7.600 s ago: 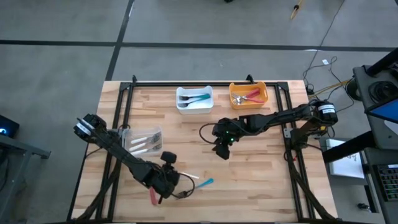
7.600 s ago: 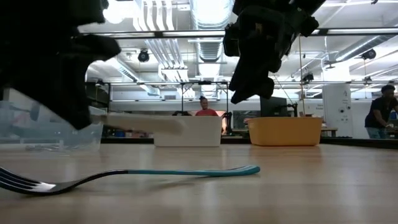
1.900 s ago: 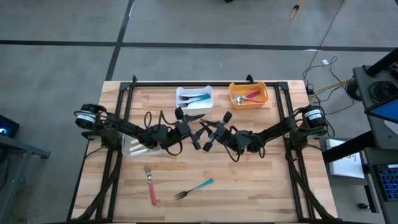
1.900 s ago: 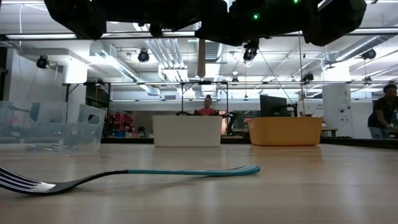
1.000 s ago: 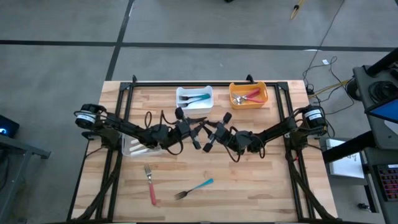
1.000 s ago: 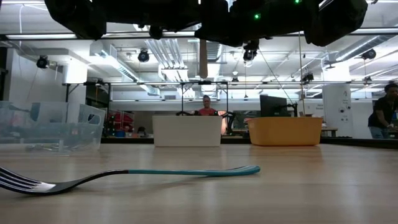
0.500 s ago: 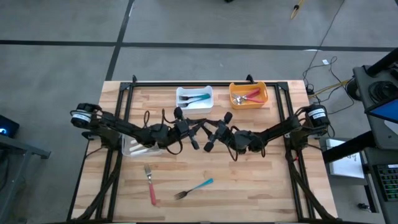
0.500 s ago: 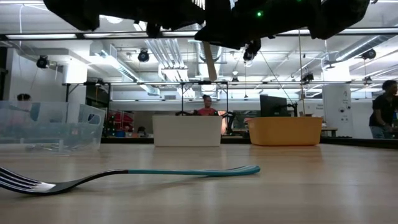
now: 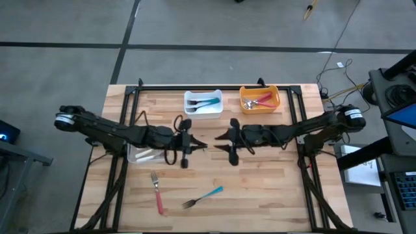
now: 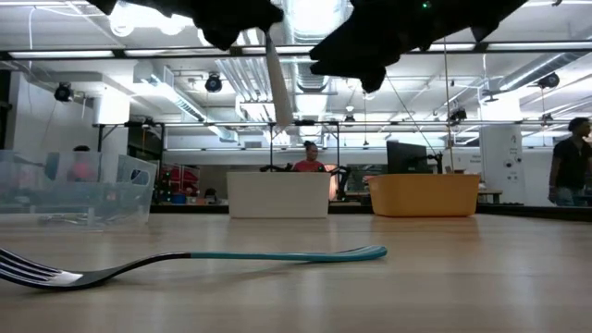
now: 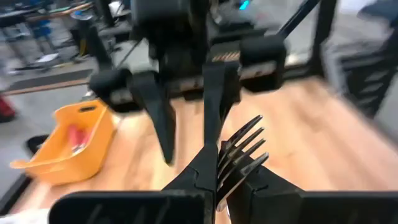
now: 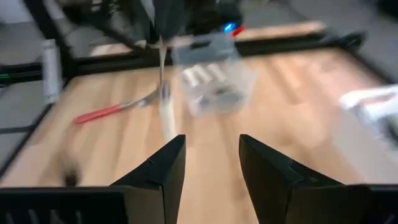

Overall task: Sort silverware by color (type)
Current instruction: Put the white fork into the transparent bin

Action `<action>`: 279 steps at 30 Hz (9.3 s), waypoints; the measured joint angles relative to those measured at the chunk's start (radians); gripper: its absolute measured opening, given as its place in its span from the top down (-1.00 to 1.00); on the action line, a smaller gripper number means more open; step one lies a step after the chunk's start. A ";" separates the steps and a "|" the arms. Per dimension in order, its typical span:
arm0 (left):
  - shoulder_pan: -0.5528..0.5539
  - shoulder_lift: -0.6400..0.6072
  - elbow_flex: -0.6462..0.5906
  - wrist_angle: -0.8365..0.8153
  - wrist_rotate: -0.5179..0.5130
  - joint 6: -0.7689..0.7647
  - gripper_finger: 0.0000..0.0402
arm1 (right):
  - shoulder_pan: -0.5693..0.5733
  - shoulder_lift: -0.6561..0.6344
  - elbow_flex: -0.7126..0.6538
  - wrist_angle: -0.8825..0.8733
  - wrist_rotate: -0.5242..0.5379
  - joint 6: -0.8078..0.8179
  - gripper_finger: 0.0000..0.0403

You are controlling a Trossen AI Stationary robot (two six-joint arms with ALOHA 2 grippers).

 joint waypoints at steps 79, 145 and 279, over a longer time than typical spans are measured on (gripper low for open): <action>0.001 0.126 0.113 0.169 -0.360 0.121 0.25 | 0.119 0.336 -0.067 0.990 0.723 -0.333 0.88; 0.034 0.367 0.106 0.564 -0.350 0.069 0.50 | 0.138 0.349 -0.059 0.981 0.845 -0.463 0.88; 0.034 -0.060 0.134 -0.440 -0.287 -0.079 0.22 | 0.062 0.084 -0.081 0.532 0.419 -0.302 0.96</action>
